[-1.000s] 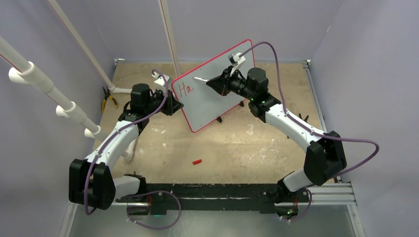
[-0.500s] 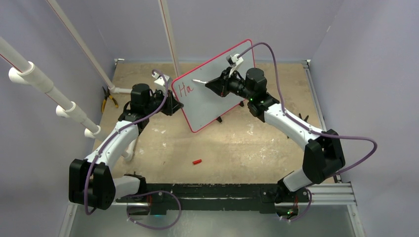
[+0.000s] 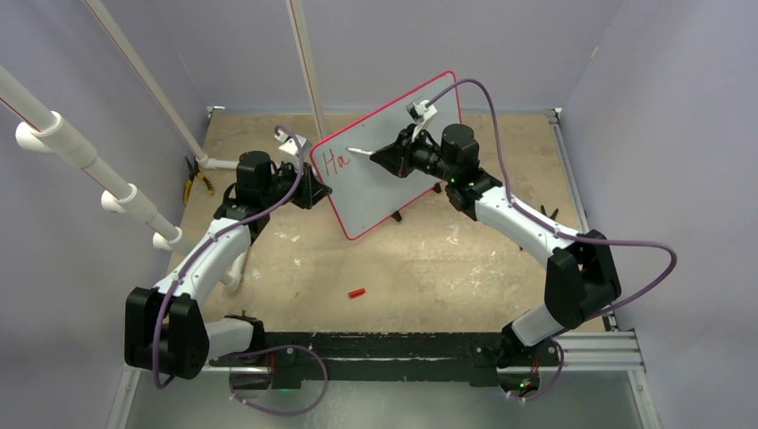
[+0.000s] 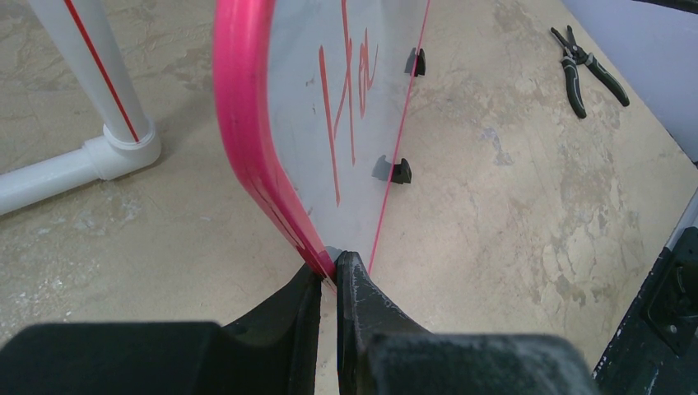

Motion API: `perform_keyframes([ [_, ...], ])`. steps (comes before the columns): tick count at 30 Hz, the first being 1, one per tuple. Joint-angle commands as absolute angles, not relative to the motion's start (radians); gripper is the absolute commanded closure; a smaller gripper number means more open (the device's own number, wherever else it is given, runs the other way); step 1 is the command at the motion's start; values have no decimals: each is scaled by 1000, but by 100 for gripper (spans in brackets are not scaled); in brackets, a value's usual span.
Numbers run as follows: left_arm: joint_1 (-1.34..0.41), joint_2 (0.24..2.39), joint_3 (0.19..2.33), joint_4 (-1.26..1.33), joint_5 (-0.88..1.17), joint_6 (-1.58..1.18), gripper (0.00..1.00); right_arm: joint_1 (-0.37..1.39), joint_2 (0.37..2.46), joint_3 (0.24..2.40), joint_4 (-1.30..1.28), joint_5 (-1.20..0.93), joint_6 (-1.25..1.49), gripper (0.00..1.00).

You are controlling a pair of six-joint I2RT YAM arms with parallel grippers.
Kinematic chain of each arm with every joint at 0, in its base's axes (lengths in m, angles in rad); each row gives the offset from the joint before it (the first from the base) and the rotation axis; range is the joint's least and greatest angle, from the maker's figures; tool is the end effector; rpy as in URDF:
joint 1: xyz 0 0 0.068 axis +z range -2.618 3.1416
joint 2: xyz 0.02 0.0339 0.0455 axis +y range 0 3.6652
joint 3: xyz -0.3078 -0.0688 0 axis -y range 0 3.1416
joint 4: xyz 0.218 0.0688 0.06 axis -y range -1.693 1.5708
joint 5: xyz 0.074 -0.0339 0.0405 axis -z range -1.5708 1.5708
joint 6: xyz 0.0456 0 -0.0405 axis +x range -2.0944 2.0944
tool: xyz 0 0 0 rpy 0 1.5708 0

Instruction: Write a sentence on the whiteboard

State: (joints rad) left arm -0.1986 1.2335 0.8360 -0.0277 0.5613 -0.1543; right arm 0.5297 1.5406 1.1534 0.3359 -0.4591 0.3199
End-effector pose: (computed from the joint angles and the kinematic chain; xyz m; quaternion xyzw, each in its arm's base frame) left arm 0.2353 -0.0721 0.3284 0.1680 0.8040 -0.3206 0.4718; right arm 0.2918 0.1943 0.3885 -0.2298 0.6857 0.4267 0.5431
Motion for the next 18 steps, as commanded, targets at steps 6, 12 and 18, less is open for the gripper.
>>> perform_keyframes([
  [6,-196,1240,859,12,557,-133,100,531,1521,1066,336,-442,307,100],
  [12,-196,1238,860,15,559,-136,100,534,1512,1017,336,-446,311,100],
  [18,-196,1238,858,14,556,-135,100,533,1463,1031,356,-477,325,100],
])
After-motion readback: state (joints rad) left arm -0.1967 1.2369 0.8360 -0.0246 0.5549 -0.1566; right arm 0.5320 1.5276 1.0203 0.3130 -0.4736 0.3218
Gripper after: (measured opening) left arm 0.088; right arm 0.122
